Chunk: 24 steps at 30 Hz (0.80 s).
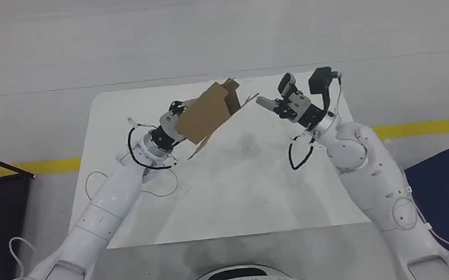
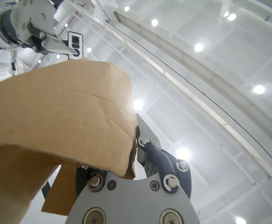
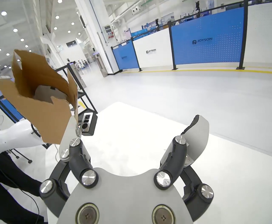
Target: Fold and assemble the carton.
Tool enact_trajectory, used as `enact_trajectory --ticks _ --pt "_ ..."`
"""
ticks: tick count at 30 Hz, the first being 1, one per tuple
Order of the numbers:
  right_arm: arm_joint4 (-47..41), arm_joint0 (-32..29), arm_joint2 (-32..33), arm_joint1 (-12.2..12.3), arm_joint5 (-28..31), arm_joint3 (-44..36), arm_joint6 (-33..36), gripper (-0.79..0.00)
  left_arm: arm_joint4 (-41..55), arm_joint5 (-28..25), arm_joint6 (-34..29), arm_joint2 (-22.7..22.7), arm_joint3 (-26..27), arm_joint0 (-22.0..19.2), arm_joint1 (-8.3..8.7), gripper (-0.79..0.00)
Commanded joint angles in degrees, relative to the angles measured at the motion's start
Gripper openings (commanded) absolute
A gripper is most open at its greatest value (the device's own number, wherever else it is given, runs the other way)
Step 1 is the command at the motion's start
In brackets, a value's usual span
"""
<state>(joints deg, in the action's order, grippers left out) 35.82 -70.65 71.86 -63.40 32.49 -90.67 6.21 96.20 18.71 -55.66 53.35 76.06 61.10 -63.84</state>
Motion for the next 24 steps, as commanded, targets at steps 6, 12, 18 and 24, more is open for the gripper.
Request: enact_trajectory --ticks 6,12,18,24 --pt "0.94 -1.13 0.47 -0.10 1.59 -2.63 -2.29 0.000 -2.45 0.00 0.35 0.58 0.30 0.96 -0.47 -0.785" --pt "2.62 -1.29 -0.29 -0.21 1.01 -4.63 -0.45 0.000 -3.50 -0.03 0.74 0.81 0.09 1.04 -1.08 -0.785" --pt "2.72 -0.57 -1.47 -0.39 1.51 -6.03 1.86 0.000 -4.79 -0.67 0.82 0.66 -0.71 0.79 -1.82 -0.785" --pt "1.82 1.24 -2.78 -0.66 2.04 -5.88 4.22 0.000 -4.23 -1.15 0.36 0.15 -1.42 0.20 -2.87 -0.785"
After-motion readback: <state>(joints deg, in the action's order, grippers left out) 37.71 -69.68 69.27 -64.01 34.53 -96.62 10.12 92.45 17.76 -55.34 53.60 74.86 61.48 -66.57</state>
